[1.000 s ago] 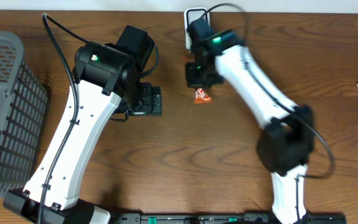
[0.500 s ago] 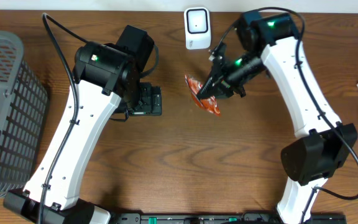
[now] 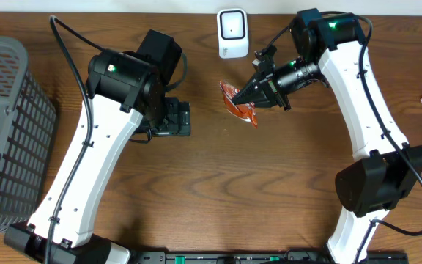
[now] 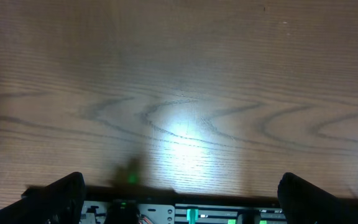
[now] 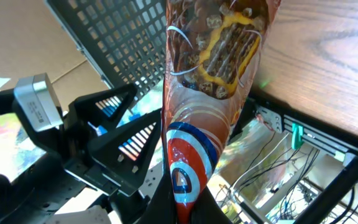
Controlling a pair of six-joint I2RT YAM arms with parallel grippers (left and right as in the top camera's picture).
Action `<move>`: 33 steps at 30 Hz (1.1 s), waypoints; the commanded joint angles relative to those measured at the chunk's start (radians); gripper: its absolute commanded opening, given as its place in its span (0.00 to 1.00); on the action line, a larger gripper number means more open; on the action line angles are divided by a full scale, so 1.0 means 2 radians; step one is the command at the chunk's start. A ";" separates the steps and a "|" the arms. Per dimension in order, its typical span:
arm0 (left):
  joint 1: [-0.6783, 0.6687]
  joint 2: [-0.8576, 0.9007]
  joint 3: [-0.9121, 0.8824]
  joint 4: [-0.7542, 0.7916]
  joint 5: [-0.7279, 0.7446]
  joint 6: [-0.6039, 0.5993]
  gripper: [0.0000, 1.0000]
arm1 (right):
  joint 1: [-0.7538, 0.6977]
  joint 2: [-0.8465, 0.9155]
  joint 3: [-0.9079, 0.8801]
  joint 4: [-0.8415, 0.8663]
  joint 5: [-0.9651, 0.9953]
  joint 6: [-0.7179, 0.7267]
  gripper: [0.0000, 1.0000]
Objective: Scan the item barcode
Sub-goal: 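Lift the red candy bar and turn it toward the scanner, then hold the red candy bar under the white scanner window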
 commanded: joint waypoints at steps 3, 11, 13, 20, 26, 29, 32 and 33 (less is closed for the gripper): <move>0.003 0.001 -0.001 -0.003 -0.003 -0.005 0.97 | -0.002 -0.002 0.001 0.030 0.033 0.004 0.01; 0.003 0.001 -0.001 -0.003 -0.003 -0.005 0.98 | 0.002 -0.002 0.001 0.221 0.367 0.172 0.01; 0.003 0.001 -0.001 -0.003 -0.003 -0.005 0.98 | 0.008 -0.002 0.001 0.287 0.437 0.174 0.01; 0.003 0.001 -0.001 -0.003 -0.003 -0.005 0.98 | 0.055 0.020 0.001 0.487 0.595 0.174 0.01; 0.003 0.001 -0.001 -0.003 -0.003 -0.005 0.98 | 0.083 0.092 0.001 0.632 0.616 0.172 0.01; 0.003 0.001 -0.001 -0.003 -0.003 -0.005 0.98 | 0.085 0.131 0.001 0.685 0.616 0.172 0.01; 0.003 0.001 -0.001 -0.003 -0.003 -0.005 0.98 | 0.084 0.164 0.001 0.729 0.621 0.159 0.01; 0.003 0.001 -0.001 -0.003 -0.003 -0.005 0.98 | 0.083 0.169 0.001 0.737 0.621 0.150 0.01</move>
